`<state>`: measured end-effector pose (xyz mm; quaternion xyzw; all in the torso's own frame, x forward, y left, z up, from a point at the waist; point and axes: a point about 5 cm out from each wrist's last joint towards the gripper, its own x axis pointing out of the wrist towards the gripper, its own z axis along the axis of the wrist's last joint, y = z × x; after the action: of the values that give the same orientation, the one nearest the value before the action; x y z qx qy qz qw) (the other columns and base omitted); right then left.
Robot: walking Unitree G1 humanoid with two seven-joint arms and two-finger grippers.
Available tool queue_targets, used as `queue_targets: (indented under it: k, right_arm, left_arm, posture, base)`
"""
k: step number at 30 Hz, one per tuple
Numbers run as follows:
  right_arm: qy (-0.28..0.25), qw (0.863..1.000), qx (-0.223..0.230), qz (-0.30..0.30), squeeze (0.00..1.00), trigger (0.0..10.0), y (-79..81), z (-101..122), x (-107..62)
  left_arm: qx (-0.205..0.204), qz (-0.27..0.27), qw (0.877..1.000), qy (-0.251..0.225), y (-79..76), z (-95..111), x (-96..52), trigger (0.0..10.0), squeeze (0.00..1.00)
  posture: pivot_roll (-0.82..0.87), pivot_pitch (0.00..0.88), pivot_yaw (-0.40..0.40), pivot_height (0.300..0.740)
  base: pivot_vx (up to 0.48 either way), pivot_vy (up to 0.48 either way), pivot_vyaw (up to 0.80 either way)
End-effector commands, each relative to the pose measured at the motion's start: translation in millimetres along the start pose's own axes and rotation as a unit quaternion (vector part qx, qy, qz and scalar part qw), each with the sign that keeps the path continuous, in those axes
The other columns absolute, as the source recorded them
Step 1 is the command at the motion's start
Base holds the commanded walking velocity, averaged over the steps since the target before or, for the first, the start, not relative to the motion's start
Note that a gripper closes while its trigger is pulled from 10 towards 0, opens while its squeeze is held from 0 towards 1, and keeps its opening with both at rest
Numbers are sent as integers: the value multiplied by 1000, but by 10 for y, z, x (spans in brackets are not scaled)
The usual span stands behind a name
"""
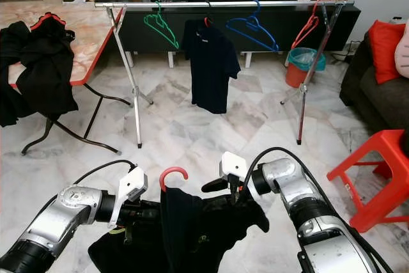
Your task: Hang hanger
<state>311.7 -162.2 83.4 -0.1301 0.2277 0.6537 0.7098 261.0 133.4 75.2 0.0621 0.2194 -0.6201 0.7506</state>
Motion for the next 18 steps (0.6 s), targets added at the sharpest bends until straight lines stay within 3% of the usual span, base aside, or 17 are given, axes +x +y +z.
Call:
queue_targets:
  k: [1,3,4,5,6,7,12,14,16,17,18]
  right_arm:
    - [-21,999,-8,-30,1000,4118,-78,96,-96]
    - [-23,999,-9,-30,1000,4471,-76,94,-108]
    - [-23,999,-12,-32,1000,7804,-75,93,-113]
    - [-23,999,-15,-34,1000,10000,-73,89,-115]
    - [-22,999,-17,-35,1000,10000,-71,86,-117]
    - [-22,999,-23,-43,0,10000,-74,85,-120]
    - [-42,994,-16,-99,0,10000,-125,78,-147]
    - [-69,974,9,-218,0,10000,-240,57,-189]
    - [-71,959,17,-273,0,10000,-283,30,-214]
    - [-78,940,36,-330,0,10000,-321,-15,-243]
    - [-78,940,36,-330,0,10000,-321,-15,-243]
  left_arm:
    - [3,14,1000,-7,36,9,-2,0,0]
    - [2,17,1000,-5,42,-3,-1,0,0]
    - [2,18,1000,-5,43,-10,-2,0,0]
    - [1,18,1000,-5,43,-14,-2,0,0]
    - [1,19,1000,-5,44,-16,-2,0,0]
    - [-2,27,1000,-8,56,-20,-3,0,0]
    - [5,96,995,-18,182,-28,-21,0,0]
    - [17,197,980,-16,365,-39,-67,0,0]
    - [13,229,973,-24,418,-29,-87,157,0]
    - [13,259,965,-31,466,-14,-106,667,0]
    - [13,259,965,-31,466,-14,-106,667,0]
  posture:
    - [18,5,-18,740]
    - [18,5,-18,740]
    - [15,7,-16,740]
    - [15,7,-16,740]
    - [15,7,-16,740]
    - [15,7,-16,740]
    - [14,10,-11,740]
    - [13,11,-9,740]
    - [16,13,-8,740]
    - [16,13,-8,740]
    - [16,13,-8,740]
  base:
    - [0,0,0]
    - [0,0,0]
    - [0,0,0]
    - [0,0,0]
    - [0,0,0]
    - [0,0,0]
    - [0,0,0]
    - [0,0,0]
    - [0,0,0]
    - [0,0,0]
    - [0,0,0]
